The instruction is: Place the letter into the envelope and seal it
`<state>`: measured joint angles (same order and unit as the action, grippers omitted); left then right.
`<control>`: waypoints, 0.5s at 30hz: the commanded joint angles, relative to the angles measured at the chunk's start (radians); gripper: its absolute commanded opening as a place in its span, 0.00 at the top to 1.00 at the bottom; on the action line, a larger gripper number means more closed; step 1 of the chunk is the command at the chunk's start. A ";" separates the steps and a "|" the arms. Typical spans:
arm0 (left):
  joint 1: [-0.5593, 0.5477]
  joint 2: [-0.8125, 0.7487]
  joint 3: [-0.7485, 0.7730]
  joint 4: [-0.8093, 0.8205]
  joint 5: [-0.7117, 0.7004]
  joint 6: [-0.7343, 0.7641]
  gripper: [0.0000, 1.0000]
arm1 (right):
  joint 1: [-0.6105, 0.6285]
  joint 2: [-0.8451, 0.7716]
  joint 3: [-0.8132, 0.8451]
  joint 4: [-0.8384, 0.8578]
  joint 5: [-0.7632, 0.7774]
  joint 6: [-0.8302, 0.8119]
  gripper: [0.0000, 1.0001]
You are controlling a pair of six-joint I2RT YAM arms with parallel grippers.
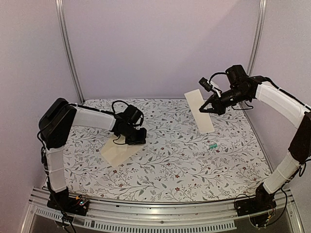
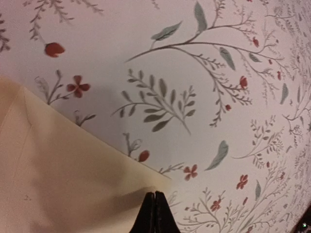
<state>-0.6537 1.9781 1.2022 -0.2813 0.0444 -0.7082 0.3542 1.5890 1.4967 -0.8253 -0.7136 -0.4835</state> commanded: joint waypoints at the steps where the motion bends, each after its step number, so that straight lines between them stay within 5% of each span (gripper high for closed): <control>1: -0.050 0.060 0.188 0.046 0.242 0.202 1.00 | -0.002 0.010 0.006 -0.021 0.028 -0.033 1.00; 4: -0.051 0.015 0.257 0.071 0.235 0.272 0.96 | -0.002 0.001 0.001 -0.025 0.044 -0.050 1.00; 8: -0.016 -0.079 0.264 0.080 0.227 0.411 0.73 | -0.004 -0.014 -0.004 -0.032 0.051 -0.066 1.00; 15: 0.158 -0.210 0.117 0.021 0.299 0.518 0.58 | -0.003 -0.036 -0.009 -0.048 0.058 -0.091 1.00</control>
<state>-0.5941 1.8160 1.3987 -0.2111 0.2935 -0.2993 0.3527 1.5898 1.4963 -0.8558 -0.6640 -0.5480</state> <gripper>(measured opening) 0.395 0.003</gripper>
